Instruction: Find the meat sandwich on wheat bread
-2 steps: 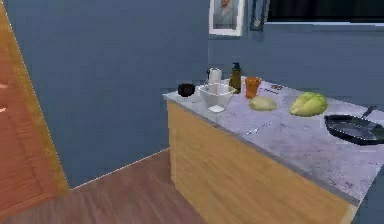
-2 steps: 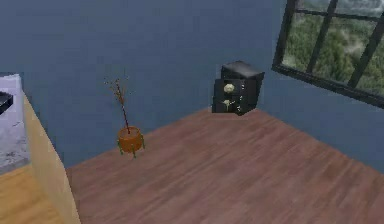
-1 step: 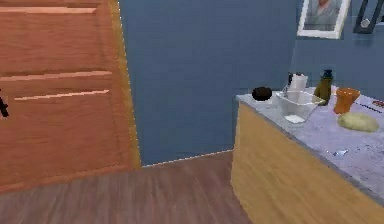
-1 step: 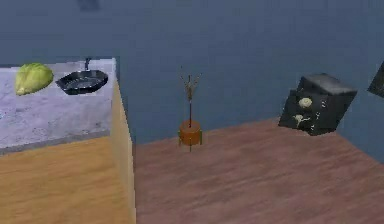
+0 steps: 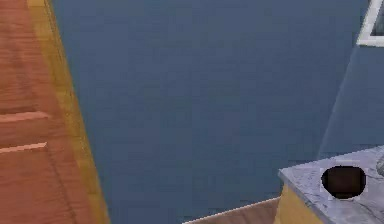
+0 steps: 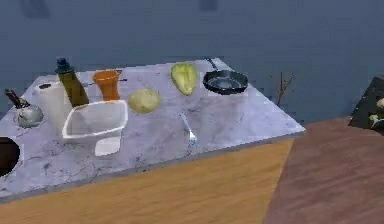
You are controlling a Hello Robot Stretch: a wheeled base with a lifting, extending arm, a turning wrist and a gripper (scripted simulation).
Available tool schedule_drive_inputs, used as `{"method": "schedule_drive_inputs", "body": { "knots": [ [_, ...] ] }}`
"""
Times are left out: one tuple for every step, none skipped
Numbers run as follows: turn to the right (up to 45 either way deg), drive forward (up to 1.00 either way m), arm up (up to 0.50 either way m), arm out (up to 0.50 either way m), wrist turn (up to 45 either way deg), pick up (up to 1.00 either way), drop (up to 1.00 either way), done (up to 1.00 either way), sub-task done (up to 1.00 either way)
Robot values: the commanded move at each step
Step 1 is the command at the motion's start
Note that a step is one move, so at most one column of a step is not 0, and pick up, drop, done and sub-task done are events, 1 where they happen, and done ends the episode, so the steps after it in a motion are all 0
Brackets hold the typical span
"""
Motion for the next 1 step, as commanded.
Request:
{"method": "schedule_drive_inputs", "body": {
  "knots": [
    [45.0, 0.0, 0.0, 0.0, 0.0, 0.0, 0.0, 0.0, 0.0]
  ]
}}
